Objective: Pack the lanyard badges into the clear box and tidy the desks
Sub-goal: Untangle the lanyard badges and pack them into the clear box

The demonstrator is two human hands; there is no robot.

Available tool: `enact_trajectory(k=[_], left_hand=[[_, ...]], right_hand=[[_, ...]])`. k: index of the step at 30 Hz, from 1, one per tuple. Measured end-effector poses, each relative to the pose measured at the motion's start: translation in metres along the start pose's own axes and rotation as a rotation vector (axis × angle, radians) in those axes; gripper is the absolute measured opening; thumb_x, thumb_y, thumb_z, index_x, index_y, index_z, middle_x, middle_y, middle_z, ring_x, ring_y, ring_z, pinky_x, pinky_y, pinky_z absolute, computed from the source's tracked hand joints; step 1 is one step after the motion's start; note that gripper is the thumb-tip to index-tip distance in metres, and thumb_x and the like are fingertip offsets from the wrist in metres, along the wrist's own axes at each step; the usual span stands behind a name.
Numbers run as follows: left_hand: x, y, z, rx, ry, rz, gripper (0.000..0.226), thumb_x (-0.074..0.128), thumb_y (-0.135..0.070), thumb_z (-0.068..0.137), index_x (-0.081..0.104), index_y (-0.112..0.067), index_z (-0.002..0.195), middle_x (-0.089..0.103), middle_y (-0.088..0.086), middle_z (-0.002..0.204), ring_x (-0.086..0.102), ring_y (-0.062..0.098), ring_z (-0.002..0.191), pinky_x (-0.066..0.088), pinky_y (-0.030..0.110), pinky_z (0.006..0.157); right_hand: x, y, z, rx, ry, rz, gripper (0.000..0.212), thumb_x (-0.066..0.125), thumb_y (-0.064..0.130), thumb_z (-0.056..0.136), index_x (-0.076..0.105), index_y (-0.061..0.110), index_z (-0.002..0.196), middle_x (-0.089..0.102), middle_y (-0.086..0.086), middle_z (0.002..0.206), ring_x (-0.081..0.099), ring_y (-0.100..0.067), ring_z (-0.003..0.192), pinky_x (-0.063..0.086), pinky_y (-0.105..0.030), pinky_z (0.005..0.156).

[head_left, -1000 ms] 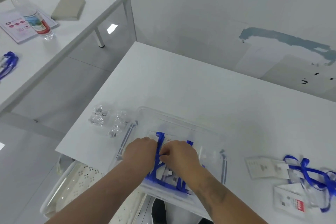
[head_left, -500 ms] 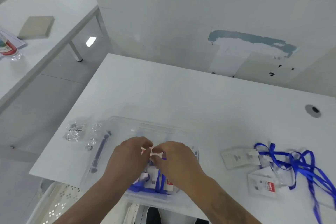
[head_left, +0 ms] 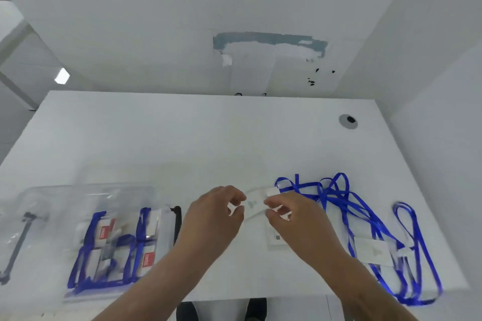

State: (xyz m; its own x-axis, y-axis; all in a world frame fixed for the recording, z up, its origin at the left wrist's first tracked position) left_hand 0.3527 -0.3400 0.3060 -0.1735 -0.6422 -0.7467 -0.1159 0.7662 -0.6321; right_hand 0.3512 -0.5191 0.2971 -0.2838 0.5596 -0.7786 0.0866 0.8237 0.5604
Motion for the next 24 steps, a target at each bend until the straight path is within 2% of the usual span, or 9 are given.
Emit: enact_trajectory(k=[3, 6, 9, 13, 17, 20, 24], left_hand=[[0.056, -0.018, 0.012, 0.031, 0.106, 0.074, 0.021, 0.057, -0.032, 0.091, 0.061, -0.038, 0.111, 0.063, -0.02, 0.105, 0.059, 0.001, 0.09, 0.046, 0.018, 0.081], [0.106, -0.025, 0.021, 0.037, 0.202, 0.142, 0.029, 0.058, -0.031, 0.092, 0.058, -0.035, 0.12, 0.061, -0.017, 0.117, 0.058, 0.006, 0.103, 0.046, 0.02, 0.087], [0.141, -0.025, 0.03, 0.039, 0.259, 0.232, 0.039, 0.06, -0.032, 0.091, 0.053, -0.033, 0.129, 0.057, -0.013, 0.127, 0.056, 0.011, 0.114, 0.048, 0.027, 0.093], [0.173, -0.017, 0.035, 0.023, 0.336, 0.328, 0.05, 0.064, -0.036, 0.088, 0.046, -0.031, 0.135, 0.052, -0.01, 0.128, 0.055, 0.013, 0.111, 0.052, 0.031, 0.088], [0.186, -0.01, 0.038, 0.042, 0.335, 0.415, 0.051, 0.066, -0.04, 0.087, 0.046, -0.029, 0.132, 0.048, -0.008, 0.123, 0.052, 0.013, 0.106, 0.053, 0.031, 0.084], [0.184, -0.004, 0.039, 0.007, 0.321, 0.379, 0.048, 0.068, -0.043, 0.085, 0.049, -0.031, 0.127, 0.05, -0.01, 0.119, 0.051, 0.012, 0.106, 0.052, 0.029, 0.083], [0.167, 0.0, 0.039, -0.033, 0.319, 0.274, 0.02, 0.064, -0.043, 0.087, 0.06, -0.028, 0.1, 0.058, -0.013, 0.099, 0.051, 0.01, 0.094, 0.047, 0.023, 0.078]], right_hand=[[0.001, -0.058, 0.005, 0.069, 0.073, -0.127, 0.032, 0.063, 0.045, 0.089, 0.059, 0.041, 0.121, 0.061, 0.022, 0.116, 0.057, 0.004, 0.095, 0.04, -0.009, 0.073], [0.012, -0.098, 0.015, 0.09, 0.15, -0.228, 0.046, 0.067, 0.046, 0.086, 0.054, 0.039, 0.129, 0.057, 0.016, 0.127, 0.057, -0.003, 0.109, 0.047, -0.017, 0.087], [0.032, -0.12, 0.028, 0.057, 0.19, -0.326, 0.055, 0.07, 0.05, 0.082, 0.049, 0.037, 0.13, 0.056, 0.011, 0.126, 0.057, -0.007, 0.111, 0.051, -0.024, 0.091], [0.051, -0.14, 0.036, 0.061, 0.237, -0.368, 0.059, 0.068, 0.049, 0.084, 0.042, 0.035, 0.134, 0.052, 0.008, 0.125, 0.055, -0.01, 0.109, 0.051, -0.028, 0.093], [0.056, -0.152, 0.039, 0.071, 0.247, -0.394, 0.06, 0.069, 0.048, 0.083, 0.043, 0.035, 0.136, 0.049, 0.005, 0.124, 0.053, -0.011, 0.11, 0.051, -0.027, 0.091], [0.049, -0.152, 0.04, 0.069, 0.28, -0.38, 0.049, 0.07, 0.052, 0.082, 0.057, 0.035, 0.126, 0.054, 0.007, 0.116, 0.05, -0.009, 0.108, 0.049, -0.025, 0.091], [0.017, -0.144, 0.036, 0.057, 0.272, -0.271, 0.03, 0.064, 0.055, 0.085, 0.069, 0.036, 0.107, 0.062, 0.015, 0.105, 0.05, -0.003, 0.104, 0.045, -0.021, 0.086]])
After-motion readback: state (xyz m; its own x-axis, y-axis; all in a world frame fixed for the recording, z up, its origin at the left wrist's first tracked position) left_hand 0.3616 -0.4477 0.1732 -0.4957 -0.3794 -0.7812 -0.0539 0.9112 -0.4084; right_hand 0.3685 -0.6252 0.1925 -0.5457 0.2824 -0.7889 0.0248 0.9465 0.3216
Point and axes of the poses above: each hand's wrist, its own z-axis towards the middle knuckle, its own x-axis out of the palm, y = z × x, the point moved 7 cm from there along z, towards the middle knuckle
